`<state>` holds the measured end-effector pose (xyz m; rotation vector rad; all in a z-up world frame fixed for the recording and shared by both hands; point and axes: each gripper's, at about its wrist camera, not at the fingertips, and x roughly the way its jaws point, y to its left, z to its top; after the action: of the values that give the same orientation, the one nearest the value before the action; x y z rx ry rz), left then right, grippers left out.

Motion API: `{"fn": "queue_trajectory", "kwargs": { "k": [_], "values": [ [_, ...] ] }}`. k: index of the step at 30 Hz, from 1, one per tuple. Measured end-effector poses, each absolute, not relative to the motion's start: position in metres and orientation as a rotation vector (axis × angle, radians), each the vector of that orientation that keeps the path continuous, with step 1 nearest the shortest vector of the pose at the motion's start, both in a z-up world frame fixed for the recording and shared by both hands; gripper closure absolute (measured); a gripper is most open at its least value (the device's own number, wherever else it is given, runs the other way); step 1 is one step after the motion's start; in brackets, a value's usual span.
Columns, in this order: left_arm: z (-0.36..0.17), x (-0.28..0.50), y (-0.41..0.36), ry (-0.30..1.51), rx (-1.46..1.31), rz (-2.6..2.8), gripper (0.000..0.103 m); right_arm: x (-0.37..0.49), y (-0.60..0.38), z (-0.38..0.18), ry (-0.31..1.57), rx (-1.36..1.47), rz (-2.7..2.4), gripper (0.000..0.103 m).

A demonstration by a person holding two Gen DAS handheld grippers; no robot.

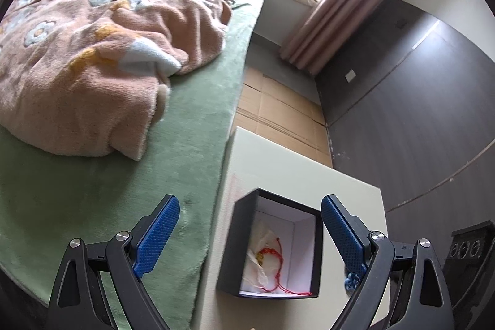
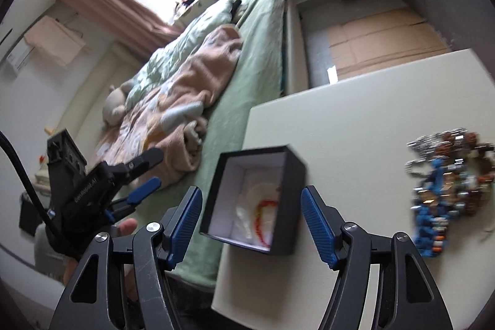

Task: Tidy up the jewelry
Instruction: 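Carry the white cloth into the black box with left gripper while right drops red string in, then lower the left gripper onto the blue braided bracelet and close it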

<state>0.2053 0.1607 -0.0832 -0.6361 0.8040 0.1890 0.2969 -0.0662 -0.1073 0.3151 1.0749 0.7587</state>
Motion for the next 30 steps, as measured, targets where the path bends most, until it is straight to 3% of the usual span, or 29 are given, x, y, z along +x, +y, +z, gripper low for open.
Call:
{"fn": "queue_trajectory", "kwargs": {
  "k": [18,26,30],
  "values": [
    [-0.076,0.239,0.051,0.822,-0.487,-0.034,0.01,0.302,-0.205,-0.099,1.033,0.436,0.402,0.035],
    [-0.091,0.253,-0.004,0.881,-0.432,-0.142,0.033,0.301,-0.248,-0.105,1.02,0.495,0.276,0.035],
    [-0.105,0.257,-0.024,0.932,-0.408,-0.171,0.04,0.307,-0.26,-0.118,1.054,0.498,0.236,0.035]
  ]
}}
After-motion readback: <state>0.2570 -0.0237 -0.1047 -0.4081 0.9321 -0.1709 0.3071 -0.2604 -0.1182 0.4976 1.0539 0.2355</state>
